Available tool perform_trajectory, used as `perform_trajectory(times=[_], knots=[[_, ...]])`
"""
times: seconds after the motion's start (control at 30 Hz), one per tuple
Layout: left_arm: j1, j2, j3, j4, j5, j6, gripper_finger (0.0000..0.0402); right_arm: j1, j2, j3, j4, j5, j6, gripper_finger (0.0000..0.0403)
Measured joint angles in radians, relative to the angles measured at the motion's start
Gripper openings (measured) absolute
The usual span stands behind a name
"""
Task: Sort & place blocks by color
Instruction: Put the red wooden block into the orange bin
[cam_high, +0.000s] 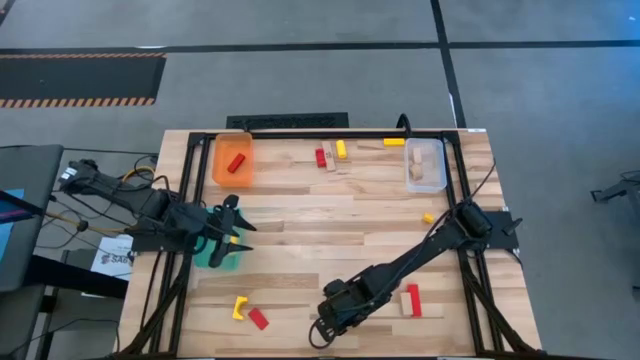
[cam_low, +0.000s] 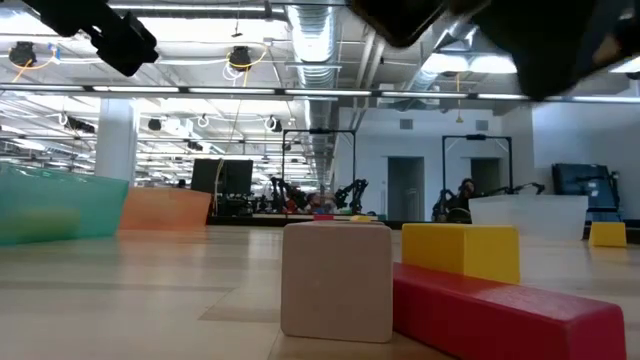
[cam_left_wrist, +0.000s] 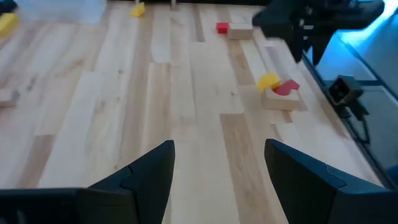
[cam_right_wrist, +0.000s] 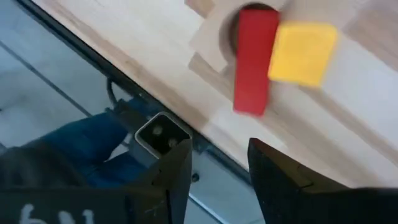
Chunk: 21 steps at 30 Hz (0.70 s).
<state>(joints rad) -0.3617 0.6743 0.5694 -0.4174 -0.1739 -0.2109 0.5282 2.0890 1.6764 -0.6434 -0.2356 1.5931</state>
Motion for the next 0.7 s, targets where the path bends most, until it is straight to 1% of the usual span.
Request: perform_trajectory(times=[0.17,0.27,0.4,0.5,0.6,0.7], knots=[[0.014,0.0,0.0,0.03,-0.023,0.058,0.0235,0.008,-0.003,0.118,-0.091,0.003,0.065,0.0196],[0.018,0.0,0.0,0.028,-0.025,0.084,0.0235,0.026,0.001,0.166,-0.082,0.038,0.111,0.02],[0.018,0.0,0.0,0.028,-0.024,0.107,0.0235,0.051,0.026,0.165,-0.16,0.077,0.146,0.0195],[0.017,0.0,0.0,0.028,-0.024,0.122,0.0235,0.059,0.058,0.166,-0.164,0.092,0.155,0.019],[0.017,0.0,0.0,0.027,-0.022,0.124,0.0235,0.058,0.102,0.166,-0.146,0.096,0.134,0.019],[0.017,0.0,0.0,0.027,-0.017,0.123,0.0235,0.047,0.136,0.166,-0.166,0.102,0.113,0.019]])
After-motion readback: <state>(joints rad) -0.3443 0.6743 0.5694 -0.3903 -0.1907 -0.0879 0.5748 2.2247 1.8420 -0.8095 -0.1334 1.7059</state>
